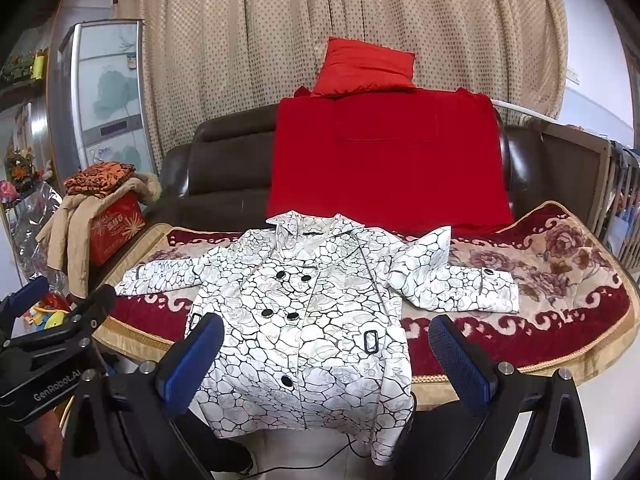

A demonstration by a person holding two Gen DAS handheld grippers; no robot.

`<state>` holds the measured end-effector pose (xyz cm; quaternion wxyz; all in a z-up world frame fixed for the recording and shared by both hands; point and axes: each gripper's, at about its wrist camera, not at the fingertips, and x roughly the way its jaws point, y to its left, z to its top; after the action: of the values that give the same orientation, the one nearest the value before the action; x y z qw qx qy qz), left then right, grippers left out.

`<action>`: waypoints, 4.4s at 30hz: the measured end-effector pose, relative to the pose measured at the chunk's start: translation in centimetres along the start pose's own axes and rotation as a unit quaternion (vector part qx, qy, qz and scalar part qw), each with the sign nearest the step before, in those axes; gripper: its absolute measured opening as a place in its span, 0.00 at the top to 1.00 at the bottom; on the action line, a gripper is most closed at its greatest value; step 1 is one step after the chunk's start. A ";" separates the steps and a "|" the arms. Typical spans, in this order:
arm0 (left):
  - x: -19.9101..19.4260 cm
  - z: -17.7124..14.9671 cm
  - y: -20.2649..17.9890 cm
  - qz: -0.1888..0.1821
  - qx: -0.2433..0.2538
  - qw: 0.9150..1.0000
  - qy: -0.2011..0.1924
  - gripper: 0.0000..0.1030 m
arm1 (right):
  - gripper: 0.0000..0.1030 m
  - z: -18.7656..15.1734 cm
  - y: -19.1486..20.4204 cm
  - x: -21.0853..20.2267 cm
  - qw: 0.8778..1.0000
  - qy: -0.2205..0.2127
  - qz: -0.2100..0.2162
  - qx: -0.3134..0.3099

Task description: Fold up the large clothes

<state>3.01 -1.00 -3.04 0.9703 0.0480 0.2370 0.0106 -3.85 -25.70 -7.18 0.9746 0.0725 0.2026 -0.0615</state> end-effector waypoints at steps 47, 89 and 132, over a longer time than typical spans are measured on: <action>8.1 -0.5 -0.1 0.012 -0.001 0.998 0.056 0.00 | 0.00 0.8 -0.2 7.5 0.999 0.048 -0.002 -0.002; 35.5 -9.3 -5.3 -0.065 -0.015 0.975 0.211 0.00 | 0.84 -4.7 -38.7 32.8 0.861 0.041 -0.015 0.508; 32.4 -5.9 1.2 -0.054 -0.088 0.991 0.087 0.00 | 0.22 2.0 -15.1 35.7 0.934 0.077 0.211 0.279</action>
<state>29.10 2.07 -23.00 0.9457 -0.0515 0.3205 -0.0173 27.18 -44.10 -21.58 0.8872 0.3871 0.2313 0.0974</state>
